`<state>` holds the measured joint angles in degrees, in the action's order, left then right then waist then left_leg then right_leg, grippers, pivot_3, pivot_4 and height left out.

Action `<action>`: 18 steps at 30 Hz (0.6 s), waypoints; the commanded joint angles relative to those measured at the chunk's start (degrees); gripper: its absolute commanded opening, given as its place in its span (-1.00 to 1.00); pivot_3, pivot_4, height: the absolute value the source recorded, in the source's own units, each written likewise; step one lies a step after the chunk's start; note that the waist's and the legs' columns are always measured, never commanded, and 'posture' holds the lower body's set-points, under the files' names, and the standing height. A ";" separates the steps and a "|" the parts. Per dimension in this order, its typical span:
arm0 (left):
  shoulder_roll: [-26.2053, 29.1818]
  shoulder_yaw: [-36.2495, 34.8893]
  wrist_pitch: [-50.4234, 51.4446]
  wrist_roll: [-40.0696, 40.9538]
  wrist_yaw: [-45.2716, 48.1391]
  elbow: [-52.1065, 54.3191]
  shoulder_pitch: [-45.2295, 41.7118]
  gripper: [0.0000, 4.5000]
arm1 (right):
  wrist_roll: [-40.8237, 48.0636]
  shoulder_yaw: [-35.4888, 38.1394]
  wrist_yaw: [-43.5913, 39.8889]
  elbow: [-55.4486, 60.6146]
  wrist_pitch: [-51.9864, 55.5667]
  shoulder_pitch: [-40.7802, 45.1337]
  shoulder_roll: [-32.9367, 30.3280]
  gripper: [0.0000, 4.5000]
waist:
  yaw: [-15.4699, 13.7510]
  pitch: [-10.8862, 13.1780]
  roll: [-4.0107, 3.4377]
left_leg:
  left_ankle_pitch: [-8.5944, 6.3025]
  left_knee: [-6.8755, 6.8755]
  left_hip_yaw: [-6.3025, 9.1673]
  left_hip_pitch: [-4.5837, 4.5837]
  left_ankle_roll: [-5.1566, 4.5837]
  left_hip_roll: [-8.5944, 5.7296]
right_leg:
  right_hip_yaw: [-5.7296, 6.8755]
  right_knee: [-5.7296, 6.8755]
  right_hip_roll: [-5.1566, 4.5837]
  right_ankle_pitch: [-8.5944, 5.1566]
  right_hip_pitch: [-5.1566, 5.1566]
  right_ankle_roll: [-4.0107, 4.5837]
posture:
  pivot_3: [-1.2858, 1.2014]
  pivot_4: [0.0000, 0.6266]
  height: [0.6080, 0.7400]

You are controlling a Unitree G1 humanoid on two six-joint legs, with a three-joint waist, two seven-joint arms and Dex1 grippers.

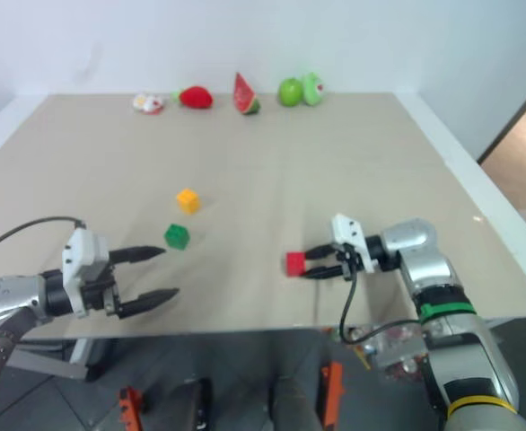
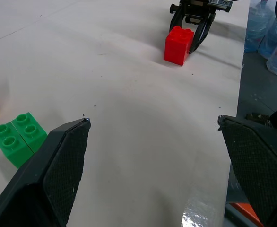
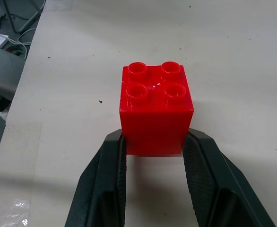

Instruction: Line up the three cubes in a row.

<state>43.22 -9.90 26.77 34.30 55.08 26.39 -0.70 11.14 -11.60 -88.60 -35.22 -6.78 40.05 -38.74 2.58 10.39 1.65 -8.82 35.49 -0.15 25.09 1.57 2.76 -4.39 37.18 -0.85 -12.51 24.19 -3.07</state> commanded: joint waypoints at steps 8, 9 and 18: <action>-1.14 -1.68 -0.23 0.87 -2.00 -0.79 0.81 1.00 | -2.63 0.02 0.60 -4.79 -0.28 3.75 1.56 0.39 | 0.03 0.00 0.00 | 0.00 0.00 -0.01 -0.02 0.00 0.00 | 0.00 0.00 0.00 0.01 0.00 0.02 | 0.03 -0.52 1.00; -1.40 -1.96 -0.35 0.72 -2.16 -1.59 1.08 1.00 | -2.85 0.19 0.76 -4.62 -0.66 3.60 1.54 0.55 | 0.02 0.00 0.00 | 0.00 0.00 -0.01 -0.02 0.00 0.00 | 0.00 0.01 0.00 0.01 0.00 0.01 | 0.03 -0.52 1.00; -2.10 -3.98 -1.39 -1.03 -2.84 -10.26 3.60 1.00 | 5.44 5.41 -1.36 16.56 9.21 -3.42 -5.48 0.97 | -0.10 0.01 -0.02 | 0.00 0.00 -0.02 0.00 0.00 0.00 | 0.00 0.02 -0.02 0.00 0.02 0.00 | 0.03 -0.52 1.00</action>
<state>40.77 -12.55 27.04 34.01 51.87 16.92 2.65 12.75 -9.49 -88.01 -25.43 -0.67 36.85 -42.44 2.47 10.40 1.63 -8.82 35.48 -0.16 25.09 1.57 2.76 -4.38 37.20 -0.87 -12.52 24.22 -3.08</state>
